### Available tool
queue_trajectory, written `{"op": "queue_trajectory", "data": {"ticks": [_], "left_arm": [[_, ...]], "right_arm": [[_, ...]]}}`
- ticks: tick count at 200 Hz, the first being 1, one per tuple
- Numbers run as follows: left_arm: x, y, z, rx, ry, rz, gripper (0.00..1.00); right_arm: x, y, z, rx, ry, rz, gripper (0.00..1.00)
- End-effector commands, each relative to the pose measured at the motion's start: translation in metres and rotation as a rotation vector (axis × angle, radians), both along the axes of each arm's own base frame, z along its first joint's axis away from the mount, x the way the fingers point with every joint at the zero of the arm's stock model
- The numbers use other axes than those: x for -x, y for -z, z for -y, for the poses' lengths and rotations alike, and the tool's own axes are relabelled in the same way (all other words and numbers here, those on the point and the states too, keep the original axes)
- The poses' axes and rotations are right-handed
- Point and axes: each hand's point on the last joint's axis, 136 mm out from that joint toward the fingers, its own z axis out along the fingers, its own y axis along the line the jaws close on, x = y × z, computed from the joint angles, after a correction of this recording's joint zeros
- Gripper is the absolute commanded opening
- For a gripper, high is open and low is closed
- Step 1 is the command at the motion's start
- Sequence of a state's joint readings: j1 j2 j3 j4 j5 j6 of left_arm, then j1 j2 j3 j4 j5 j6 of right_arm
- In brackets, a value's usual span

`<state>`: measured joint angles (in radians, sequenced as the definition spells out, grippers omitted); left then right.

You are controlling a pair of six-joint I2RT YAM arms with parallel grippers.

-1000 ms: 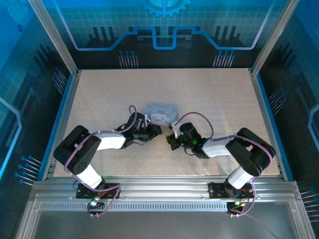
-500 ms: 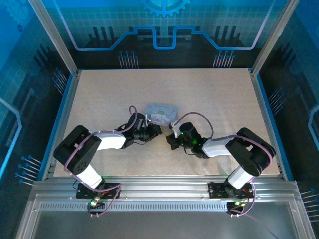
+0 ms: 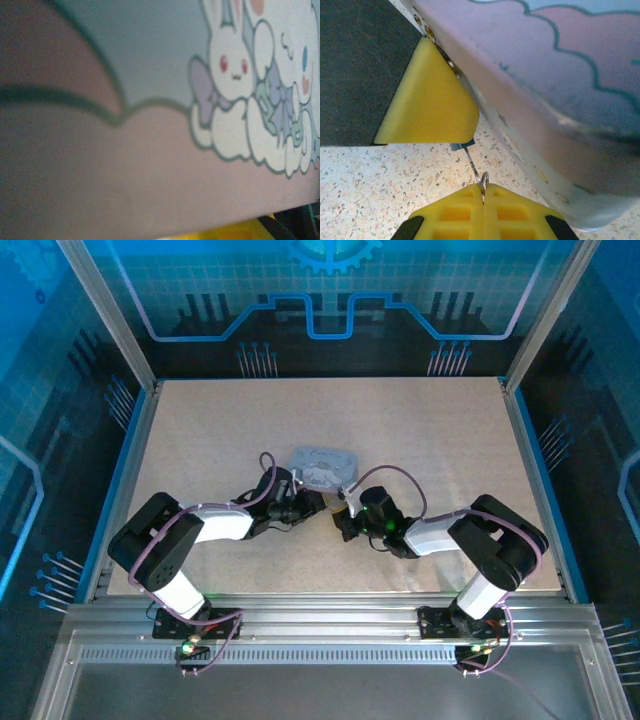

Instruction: Unlock a padlock with a key

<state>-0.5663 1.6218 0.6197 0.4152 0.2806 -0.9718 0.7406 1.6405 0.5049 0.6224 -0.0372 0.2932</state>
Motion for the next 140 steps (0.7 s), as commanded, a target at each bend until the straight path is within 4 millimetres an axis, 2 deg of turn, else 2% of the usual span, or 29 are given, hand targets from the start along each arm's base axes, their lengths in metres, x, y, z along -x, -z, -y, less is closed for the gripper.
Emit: {"op": "queue_trajectory", "data": {"ticks": [1,140], "left_arm": [[0.003,-0.023,0.018,0.061,0.042,0.017,0.18],[0.005,-0.023,0.022,0.050,0.048,0.017,0.18]], "right_arm": [[-0.008,-0.023,-0.018,-0.066,-0.039,0.087,0.01],[-0.025,-0.062,-0.036,-0.199,-0.058,0.130,0.01]]}}
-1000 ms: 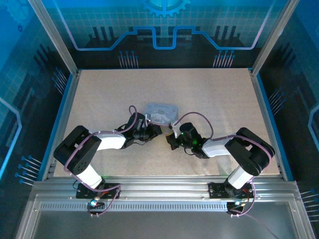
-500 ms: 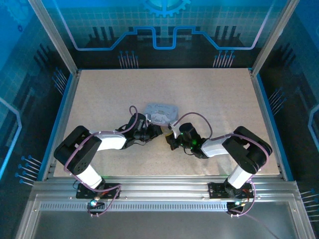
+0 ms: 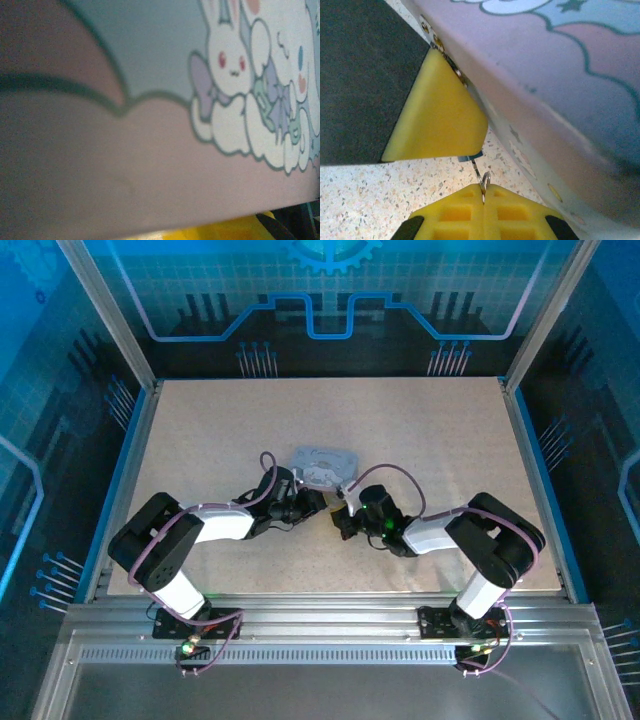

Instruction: Unlock a padlock with a key

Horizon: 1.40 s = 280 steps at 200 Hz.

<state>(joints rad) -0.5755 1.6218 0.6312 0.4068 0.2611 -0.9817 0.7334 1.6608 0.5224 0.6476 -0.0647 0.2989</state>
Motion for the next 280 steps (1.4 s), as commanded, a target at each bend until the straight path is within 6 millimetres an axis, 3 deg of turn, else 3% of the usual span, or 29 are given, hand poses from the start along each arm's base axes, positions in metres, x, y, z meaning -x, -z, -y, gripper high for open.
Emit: {"op": "queue_trajectory", "data": {"ticks": [1,52,73,215,280], "left_arm": [[0.007,-0.021,0.019,0.054,0.060,0.015,0.18],[0.006,-0.024,0.022,0.062,0.068,0.014,0.18],[0.006,-0.023,0.022,0.058,0.067,0.014,0.18],[0.005,0.004,0.023,0.042,0.060,-0.035,0.24],[0.006,0.008,0.019,0.007,0.060,-0.033,0.41]], "right_arm": [[-0.021,-0.059,-0.030,-0.171,-0.045,0.128,0.01],[-0.035,-0.085,-0.041,-0.248,-0.056,0.157,0.01],[-0.036,-0.088,-0.045,-0.252,-0.068,0.157,0.01],[-0.016,-0.027,-0.020,-0.127,-0.085,0.012,0.01],[-0.011,-0.007,-0.014,-0.095,-0.081,-0.057,0.01]]}}
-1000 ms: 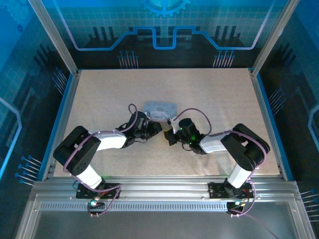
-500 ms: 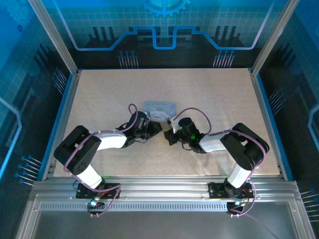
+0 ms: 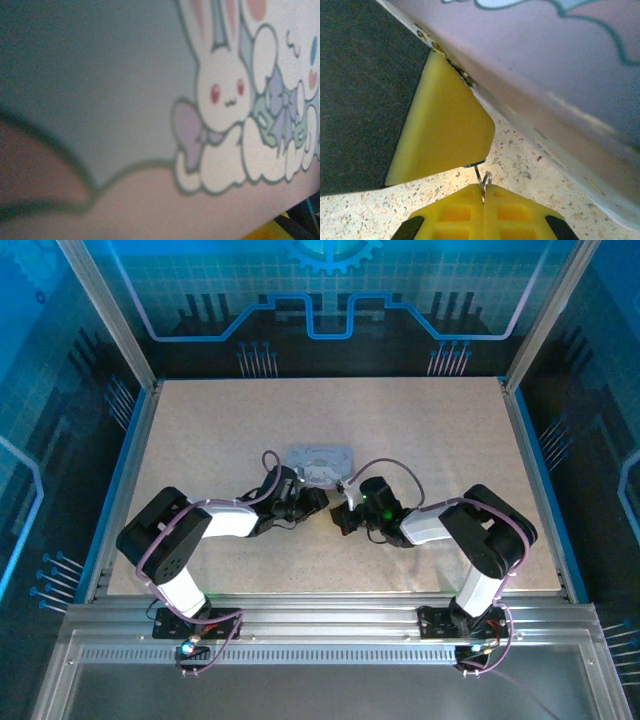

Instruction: Unlock a padlock with a key

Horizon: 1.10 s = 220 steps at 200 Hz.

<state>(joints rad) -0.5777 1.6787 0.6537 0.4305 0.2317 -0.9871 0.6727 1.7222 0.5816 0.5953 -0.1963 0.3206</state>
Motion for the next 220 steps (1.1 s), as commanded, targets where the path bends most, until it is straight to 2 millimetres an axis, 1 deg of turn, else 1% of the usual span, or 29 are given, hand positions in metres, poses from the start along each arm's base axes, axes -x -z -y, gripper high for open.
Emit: {"op": "queue_trajectory", "data": {"ticks": [1,67,101,118,134,164,197,220], "left_arm": [[0.015,-0.002,0.017,0.026,0.083,-0.030,0.41],[0.018,-0.018,0.007,0.003,0.066,0.000,0.57],[0.023,-0.027,-0.004,-0.020,0.051,0.022,0.66],[0.026,-0.031,-0.010,-0.036,0.045,0.032,0.69],[0.030,-0.034,-0.017,-0.041,0.031,0.039,0.70],[0.035,-0.041,-0.033,-0.029,-0.023,0.062,0.70],[0.040,-0.048,-0.047,-0.001,-0.093,0.084,0.70],[0.043,-0.044,-0.054,0.011,-0.140,0.058,0.70]], "right_arm": [[-0.004,-0.017,-0.012,-0.066,-0.041,0.046,0.01],[-0.002,-0.010,-0.007,-0.047,-0.028,-0.001,0.00],[0.001,-0.011,-0.007,-0.048,-0.034,-0.013,0.00],[0.003,-0.010,-0.006,-0.047,-0.038,-0.019,0.00],[0.004,-0.011,-0.007,-0.050,-0.042,-0.028,0.00],[0.007,-0.018,-0.008,-0.066,-0.040,-0.058,0.01],[0.013,-0.022,-0.013,-0.088,-0.047,-0.136,0.00],[0.015,-0.021,-0.014,-0.091,-0.024,-0.188,0.00]]}}
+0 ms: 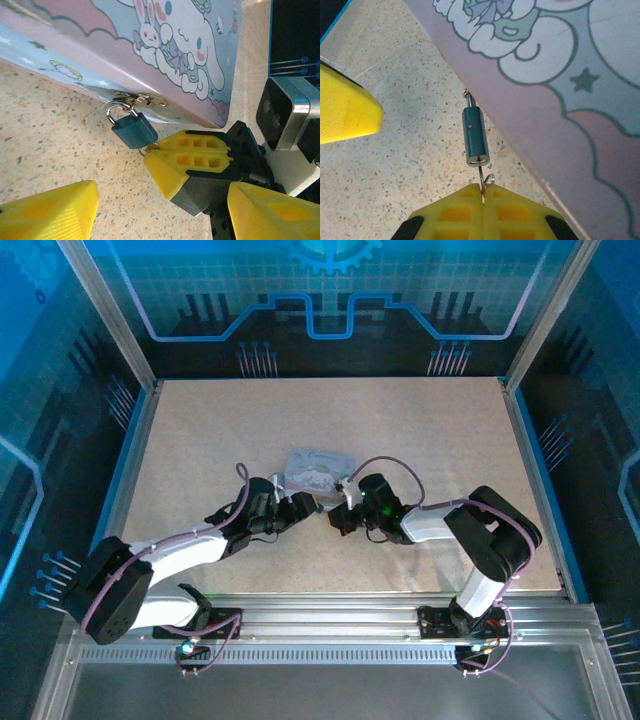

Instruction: Unlock a padlock with a key

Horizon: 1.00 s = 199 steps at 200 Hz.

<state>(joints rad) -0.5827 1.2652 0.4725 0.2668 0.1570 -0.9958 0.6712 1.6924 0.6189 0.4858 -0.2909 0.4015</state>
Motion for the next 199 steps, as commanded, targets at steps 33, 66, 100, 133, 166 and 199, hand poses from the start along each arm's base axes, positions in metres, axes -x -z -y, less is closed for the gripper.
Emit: {"op": "queue_trajectory", "data": {"ticks": [33,66,100,133,166,199], "left_arm": [[0.001,0.010,-0.015,0.058,-0.124,-0.049,0.67],[0.001,0.016,-0.013,0.096,-0.142,-0.065,0.63],[-0.001,0.021,-0.007,0.136,-0.146,-0.077,0.60],[-0.003,0.027,0.000,0.162,-0.146,-0.092,0.57],[-0.005,0.034,0.007,0.171,-0.143,-0.109,0.55],[-0.005,0.037,0.012,0.183,-0.139,-0.113,0.53]], "right_arm": [[0.007,-0.013,-0.006,-0.041,0.038,-0.115,0.00],[0.012,-0.015,-0.006,-0.066,0.065,-0.183,0.00],[0.017,-0.013,-0.009,-0.085,0.086,-0.252,0.00],[0.021,-0.014,-0.013,-0.106,0.103,-0.295,0.00],[0.025,-0.017,-0.018,-0.143,0.121,-0.344,0.00],[0.025,-0.022,-0.022,-0.189,0.150,-0.386,0.00]]}}
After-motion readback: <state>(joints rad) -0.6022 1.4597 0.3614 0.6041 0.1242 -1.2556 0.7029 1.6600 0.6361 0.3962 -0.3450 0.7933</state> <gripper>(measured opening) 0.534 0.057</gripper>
